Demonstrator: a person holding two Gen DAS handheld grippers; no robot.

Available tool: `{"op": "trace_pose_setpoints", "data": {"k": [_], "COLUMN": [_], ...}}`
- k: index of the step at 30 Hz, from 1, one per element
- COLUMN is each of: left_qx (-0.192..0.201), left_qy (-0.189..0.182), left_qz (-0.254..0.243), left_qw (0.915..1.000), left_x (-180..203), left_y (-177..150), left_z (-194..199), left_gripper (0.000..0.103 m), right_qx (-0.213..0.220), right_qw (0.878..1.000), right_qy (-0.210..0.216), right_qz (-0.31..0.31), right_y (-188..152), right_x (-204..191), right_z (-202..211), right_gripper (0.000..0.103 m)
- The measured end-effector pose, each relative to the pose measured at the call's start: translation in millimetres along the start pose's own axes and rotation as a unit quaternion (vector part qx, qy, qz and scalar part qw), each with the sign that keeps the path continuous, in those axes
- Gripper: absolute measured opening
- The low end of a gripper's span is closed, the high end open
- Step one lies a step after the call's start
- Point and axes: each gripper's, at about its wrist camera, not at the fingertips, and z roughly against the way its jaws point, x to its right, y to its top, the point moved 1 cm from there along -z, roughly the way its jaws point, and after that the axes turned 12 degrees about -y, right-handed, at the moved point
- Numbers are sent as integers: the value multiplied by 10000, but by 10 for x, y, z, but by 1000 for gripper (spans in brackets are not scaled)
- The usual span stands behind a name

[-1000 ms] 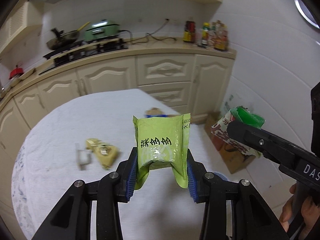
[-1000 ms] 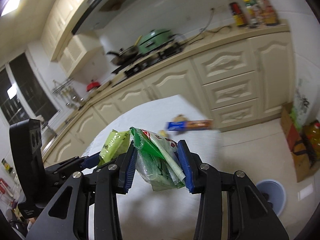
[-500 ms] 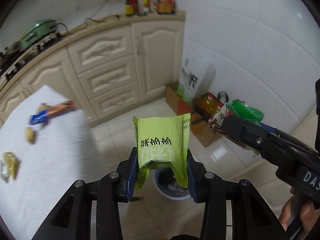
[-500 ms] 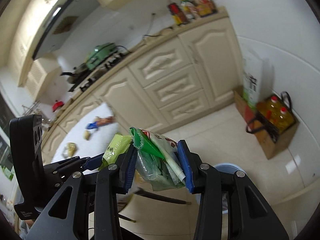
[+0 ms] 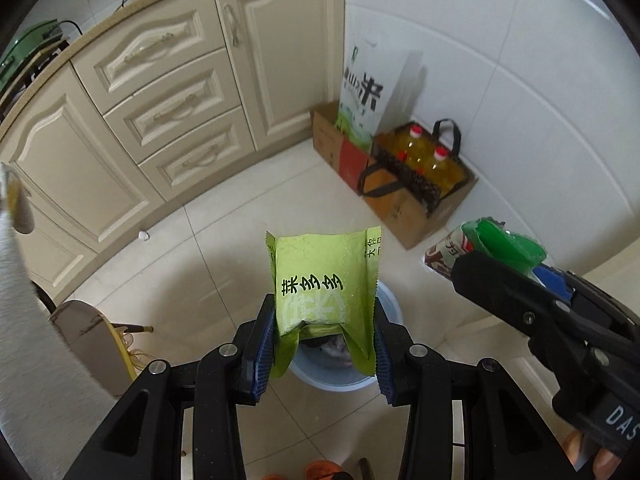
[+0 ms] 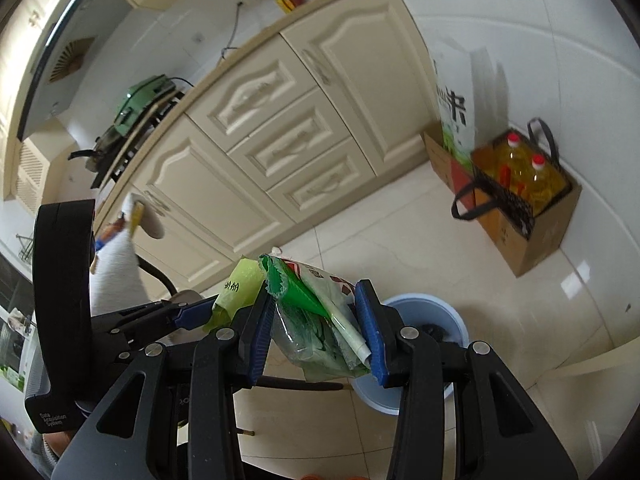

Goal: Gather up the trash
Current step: 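Carry both wrappers over the blue bin and release them, then turn both open tools back toward the table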

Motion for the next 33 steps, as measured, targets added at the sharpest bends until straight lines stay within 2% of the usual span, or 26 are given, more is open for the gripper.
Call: {"op": "trace_pose_setpoints", "data": {"k": [7,11,15,33], "left_qx": [-202,-242,-235,-176], "left_qy": [3,2,102,391], "left_qz": [-2,-2,-2,9], "left_qw": [9998,9997,9997,9991], "left_x": [-87,-112,-139,-153], "left_y": [132,141,130,-113], "left_z": [-467,-593,-658,-443], "left_gripper": [39,43,64,66], "right_qx": [-178,-208,-239,-276], "right_qw": [9998,9996,9995,9993], "right_qy": [-10,-24,-29,-35], "right_qz": [-116,-170,-205,-236], "right_y": [-51,-59,-72,-84], "right_x": [112,152,176,138], "right_z": [-225,-278,-319,-381], "right_gripper": [40,40,40,42]}}
